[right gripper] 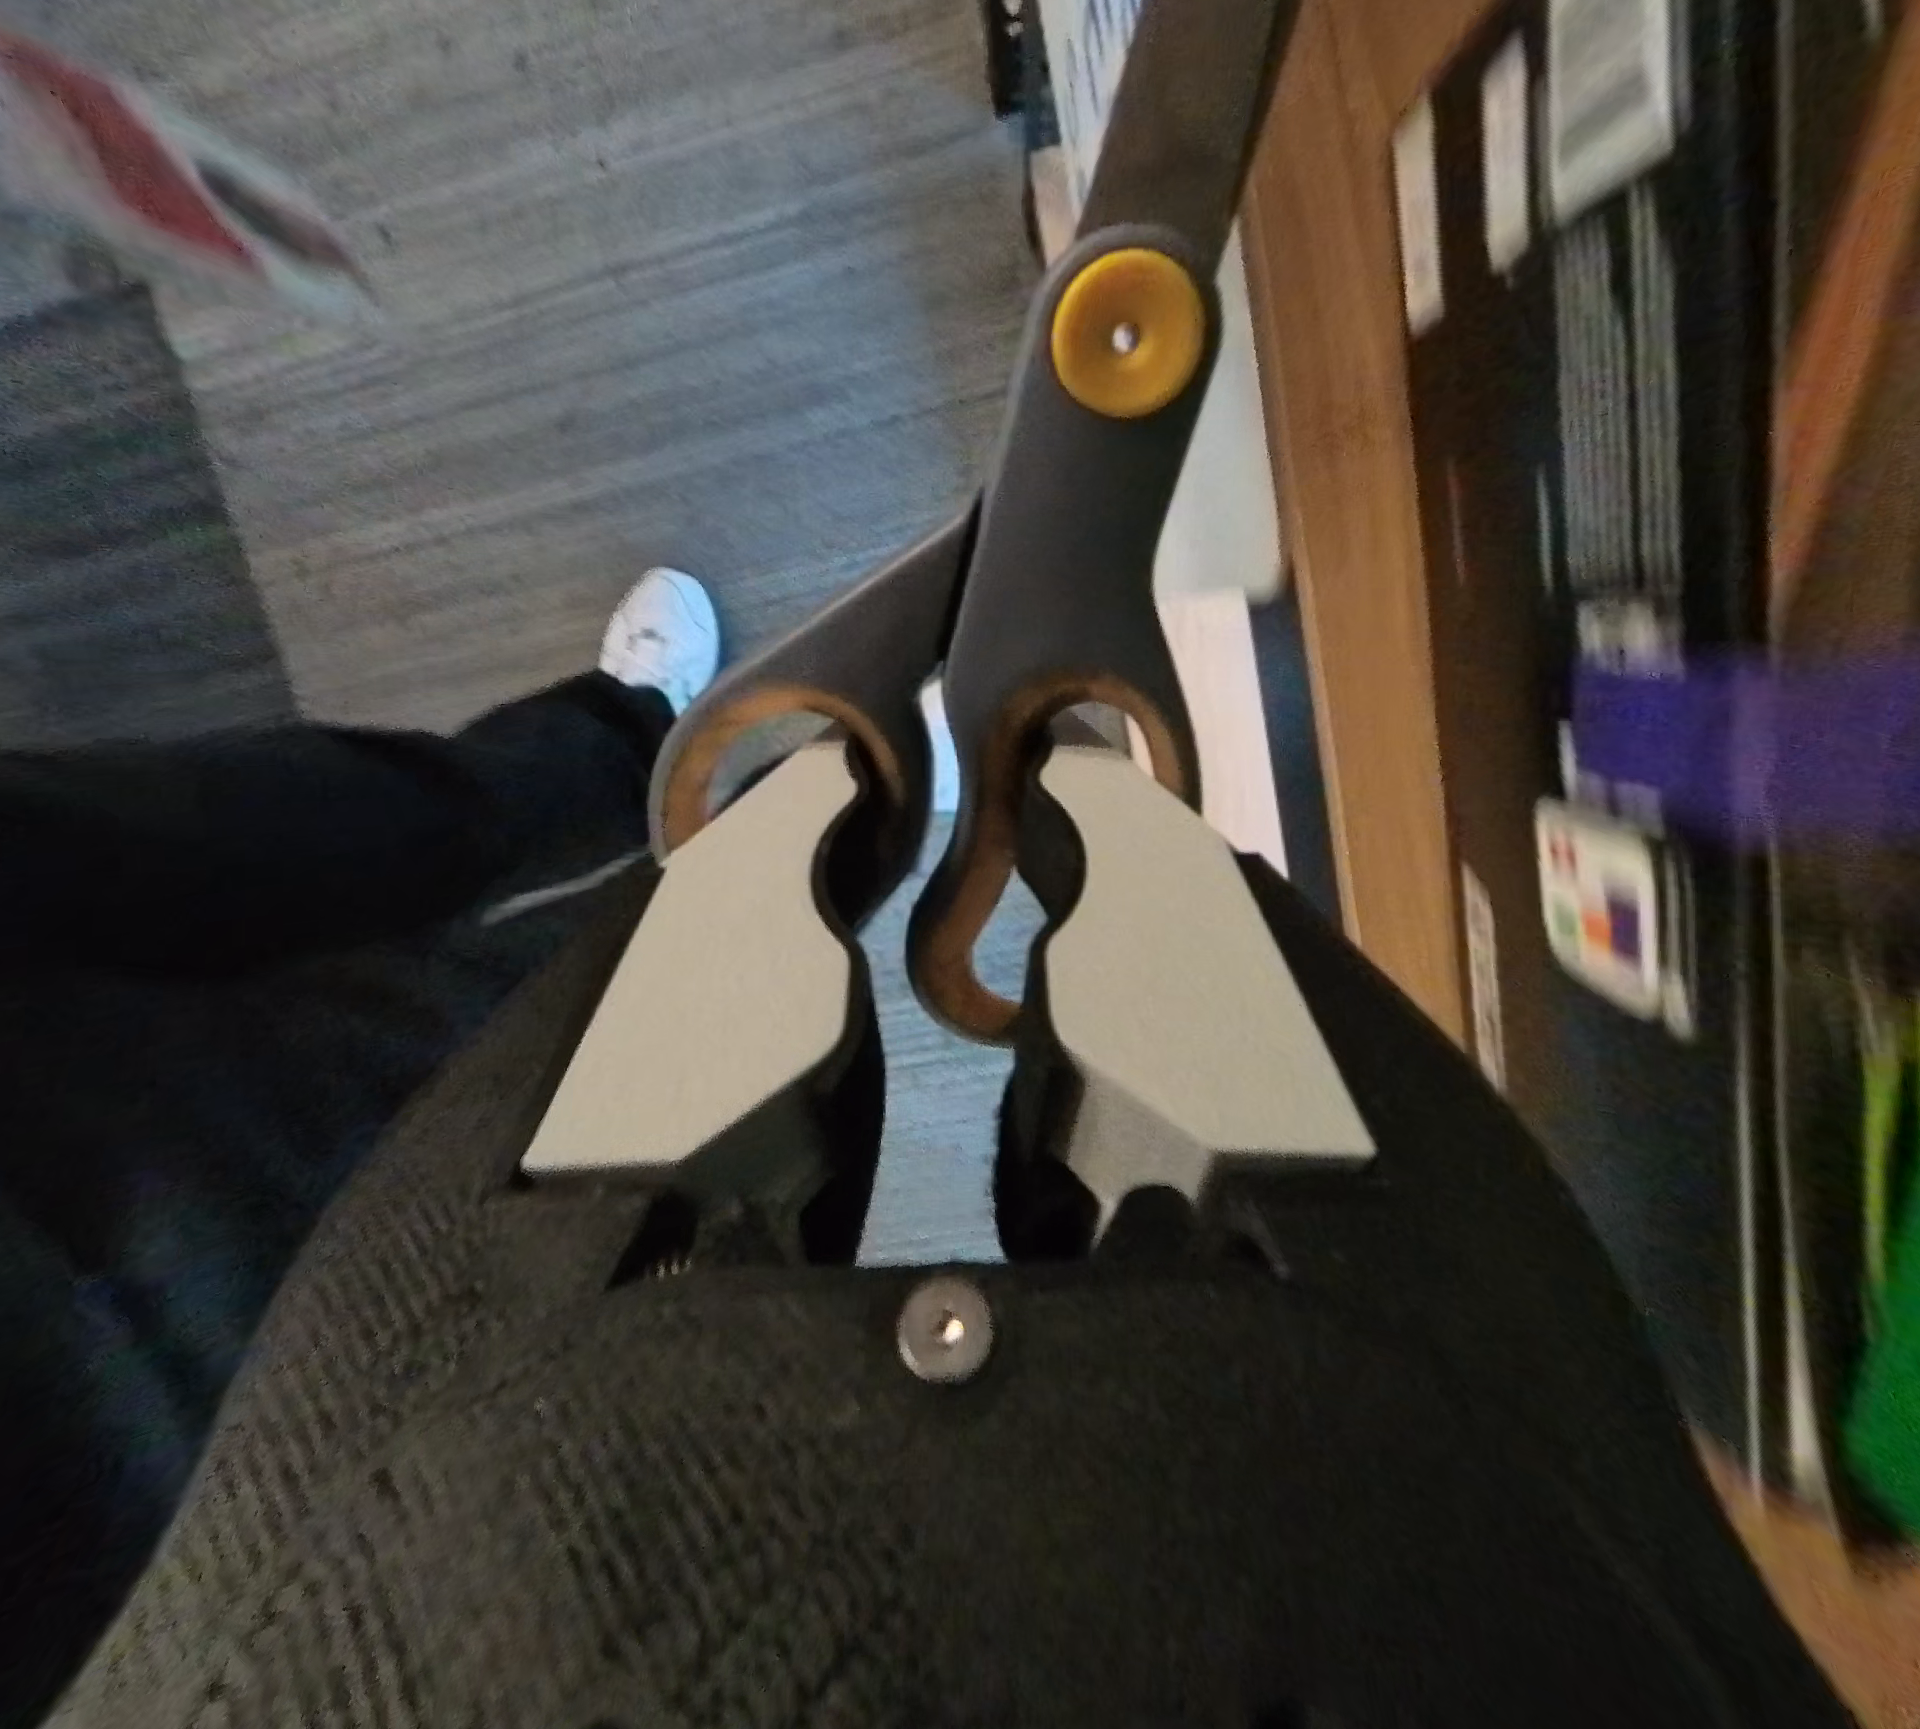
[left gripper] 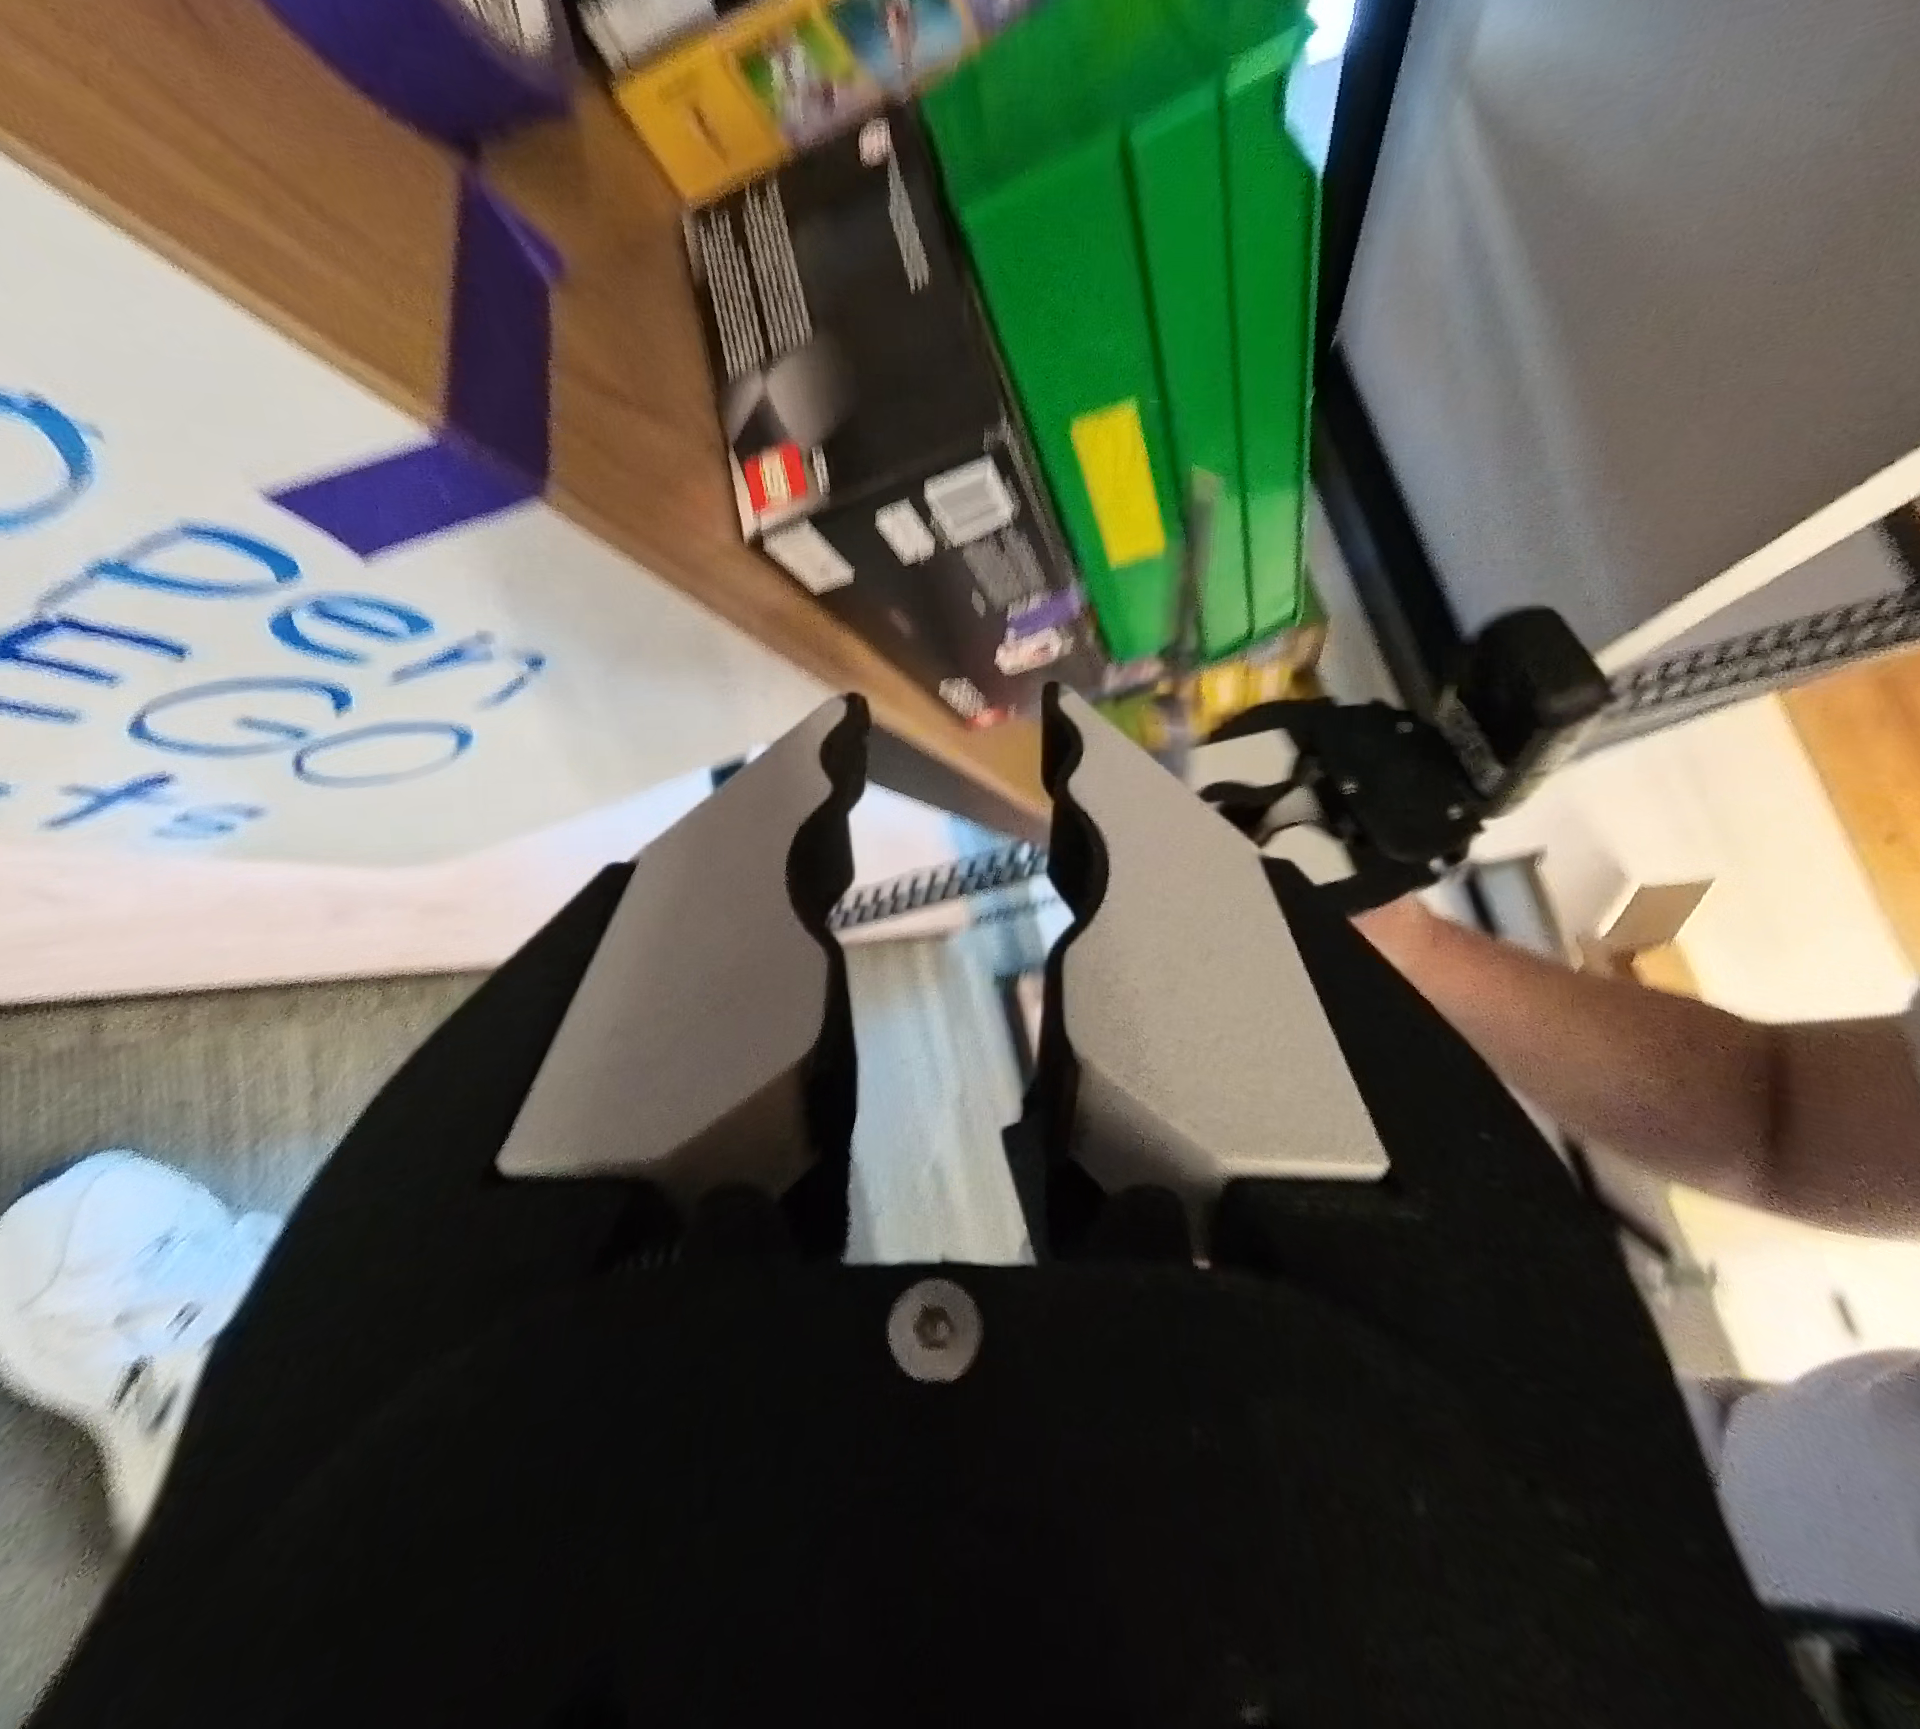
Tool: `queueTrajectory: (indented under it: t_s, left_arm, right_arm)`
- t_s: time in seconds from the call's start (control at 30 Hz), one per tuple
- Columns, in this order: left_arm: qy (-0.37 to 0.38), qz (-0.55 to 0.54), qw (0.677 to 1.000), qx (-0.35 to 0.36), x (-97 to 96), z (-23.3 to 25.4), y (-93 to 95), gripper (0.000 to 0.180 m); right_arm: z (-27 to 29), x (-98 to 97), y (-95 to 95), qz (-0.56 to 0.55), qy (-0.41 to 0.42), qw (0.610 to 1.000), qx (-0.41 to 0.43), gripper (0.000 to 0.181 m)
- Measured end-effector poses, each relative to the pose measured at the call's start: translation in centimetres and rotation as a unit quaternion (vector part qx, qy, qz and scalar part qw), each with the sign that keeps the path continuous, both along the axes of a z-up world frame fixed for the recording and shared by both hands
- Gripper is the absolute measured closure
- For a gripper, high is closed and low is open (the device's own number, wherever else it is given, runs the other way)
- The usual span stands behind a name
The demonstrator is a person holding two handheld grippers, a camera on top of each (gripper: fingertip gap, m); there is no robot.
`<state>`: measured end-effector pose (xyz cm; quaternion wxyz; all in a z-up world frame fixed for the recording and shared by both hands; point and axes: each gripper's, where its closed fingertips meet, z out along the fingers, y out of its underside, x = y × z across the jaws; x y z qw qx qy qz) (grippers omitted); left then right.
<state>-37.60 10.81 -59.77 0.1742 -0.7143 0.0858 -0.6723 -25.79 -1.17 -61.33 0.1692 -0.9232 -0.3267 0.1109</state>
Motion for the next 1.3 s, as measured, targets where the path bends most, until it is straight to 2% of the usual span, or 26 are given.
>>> queueTrajectory:
  t_s: [0.1, 0.23, 0.33, 0.43, 0.6, 0.8, 0.9, 1.0, 1.13, 1.2, 1.3]
  left_arm:
    - [0.022, -0.045, 0.999, 0.013, 0.5, -0.4, -2.0, 0.149]
    - [0.043, -0.107, 0.993, 0.032, 1.5, -0.6, -4.9, 0.151]
    - [0.051, -0.141, 0.988, 0.042, 2.5, -0.6, -7.1, 0.151]
    - [0.063, -0.167, 0.983, 0.049, 3.6, -1.0, -9.4, 0.152]
    - [0.092, -0.201, 0.974, 0.045, 6.0, -2.9, -13.9, 0.153]
    - [0.115, -0.213, 0.970, 0.026, 9.2, -2.1, -16.5, 0.153]
    - [0.134, -0.203, 0.969, 0.048, 9.4, -1.1, -15.5, 0.153]
    - [0.152, -0.195, 0.967, 0.060, 8.2, -0.7, -14.1, 0.153]
    - [0.219, -0.186, 0.951, 0.118, 4.5, -0.6, -9.8, 0.152]
    - [0.266, -0.187, 0.928, 0.180, 2.4, -0.1, -6.5, 0.152]
    - [0.314, -0.212, 0.881, 0.284, 0.8, 0.7, -1.2, 0.150]
  right_arm:
    - [2.6, 5.3, -6.0, -0.027, -0.003, 0.998, 0.050, 0.161]
    - [6.0, 14.0, -12.8, -0.198, -0.058, 0.970, 0.128, 0.162]
    - [4.9, 20.2, -17.5, -0.267, -0.093, 0.954, 0.101, 0.162]
    - [1.7, 27.3, -21.0, -0.208, -0.157, 0.965, 0.032, 0.162]
    - [-3.0, 35.1, -20.0, -0.079, -0.160, 0.979, -0.095, 0.162]
    - [-5.6, 37.1, -15.5, 0.063, -0.161, 0.976, -0.130, 0.161]
    - [-6.2, 37.8, -14.0, 0.111, -0.179, 0.968, -0.138, 0.161]
    - [-6.3, 38.6, -13.0, 0.128, -0.212, 0.957, -0.152, 0.160]
    - [-5.9, 39.6, -12.2, 0.134, -0.293, 0.938, -0.124, 0.133]
    - [-4.6, 39.4, -11.3, 0.094, -0.319, 0.940, -0.078, 0.130]
    - [-1.7, 38.4, -10.9, -0.044, -0.337, 0.941, -0.005, 0.115]
